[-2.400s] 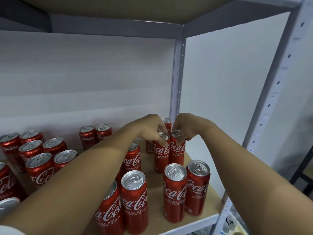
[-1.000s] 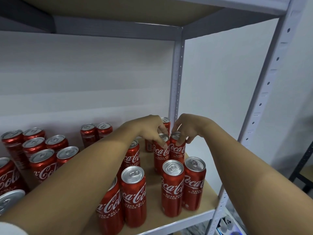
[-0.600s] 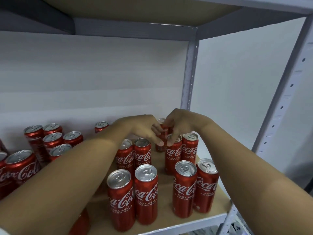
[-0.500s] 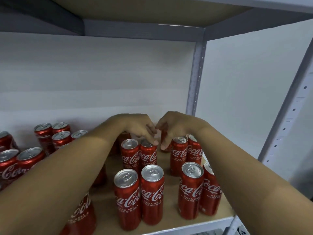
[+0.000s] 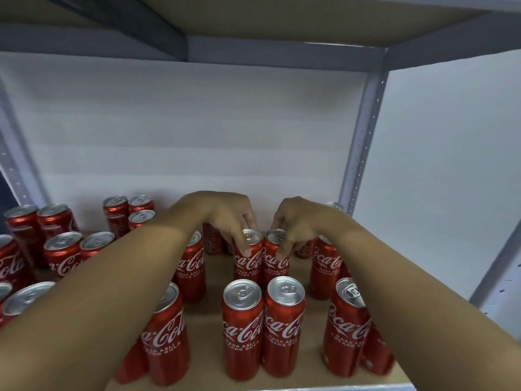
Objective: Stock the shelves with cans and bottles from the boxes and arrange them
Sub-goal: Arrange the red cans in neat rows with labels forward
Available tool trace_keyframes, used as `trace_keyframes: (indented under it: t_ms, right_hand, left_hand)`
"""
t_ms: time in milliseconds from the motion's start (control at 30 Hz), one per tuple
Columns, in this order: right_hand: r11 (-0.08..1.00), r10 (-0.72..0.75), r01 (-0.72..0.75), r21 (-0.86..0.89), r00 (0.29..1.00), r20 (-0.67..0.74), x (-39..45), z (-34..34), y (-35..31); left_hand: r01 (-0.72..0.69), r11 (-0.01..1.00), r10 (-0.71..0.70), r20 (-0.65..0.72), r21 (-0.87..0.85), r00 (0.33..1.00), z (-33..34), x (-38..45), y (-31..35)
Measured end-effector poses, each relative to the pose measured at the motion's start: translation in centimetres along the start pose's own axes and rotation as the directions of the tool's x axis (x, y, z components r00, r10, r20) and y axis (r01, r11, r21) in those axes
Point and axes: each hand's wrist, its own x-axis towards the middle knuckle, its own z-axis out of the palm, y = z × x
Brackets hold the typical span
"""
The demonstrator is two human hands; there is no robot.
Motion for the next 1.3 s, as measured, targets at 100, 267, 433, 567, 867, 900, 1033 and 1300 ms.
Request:
trace_keyframes:
  t_ms: [100, 267, 433, 567, 867, 900, 1033, 1300]
  right_hand:
    - [1.0, -0.006, 0.006, -0.007, 1.0, -0.01, 0.1, 0.0, 0.1]
    - [1.0, -0.01, 0.01, -0.007, 1.0, -0.005, 0.2, 0.1, 0.3]
    - [1.0, -0.009, 0.009, 0.002, 1.0, 0.006, 0.4, -0.1, 0.5]
    - [1.0, -0.019, 0.019, -0.02, 1.0, 0.022, 0.2, -0.3, 0.4]
    - [0.996, 0.059, -0.056, 0.064, 0.997, -0.044, -0.1, -4.5, 3.7]
    - [0.994, 0.09, -0.084, 0.063, 0.993, -0.082, -0.1, -5.2, 4.6]
    - [0.967, 0.249, -0.256, 0.004, 0.935, -0.251, 0.6, -6.4, 8.5]
    - [0.926, 0.378, -0.359, 0.119, 0.876, -0.299, 1.9, -4.0, 13.9]
  left_hand:
    - [-0.022, 1.0, 0.022, -0.018, 0.019, 1.0, 0.0, 0.1, -0.1]
    - [-0.022, 0.999, 0.023, -0.015, 0.032, 1.0, -0.1, 0.1, -0.1]
    - [-0.036, 0.999, 0.037, -0.021, 0.037, 0.999, -0.2, 0.1, -0.3]
    - [-0.008, 1.0, 0.008, 0.034, 0.003, 0.999, -0.5, 0.4, -0.2]
    - [-0.065, 0.998, 0.063, -0.085, -0.023, 0.994, -1.8, 3.7, 3.2]
    - [-0.087, 0.996, 0.085, -0.123, -0.009, 0.989, -1.8, 4.5, 3.8]
    - [-0.106, 0.984, 0.148, -0.314, 0.145, 0.938, -1.4, 8.0, 6.0]
    - [0.001, 0.979, 0.074, -0.357, 0.204, 0.931, 0.4, 14.6, 7.5]
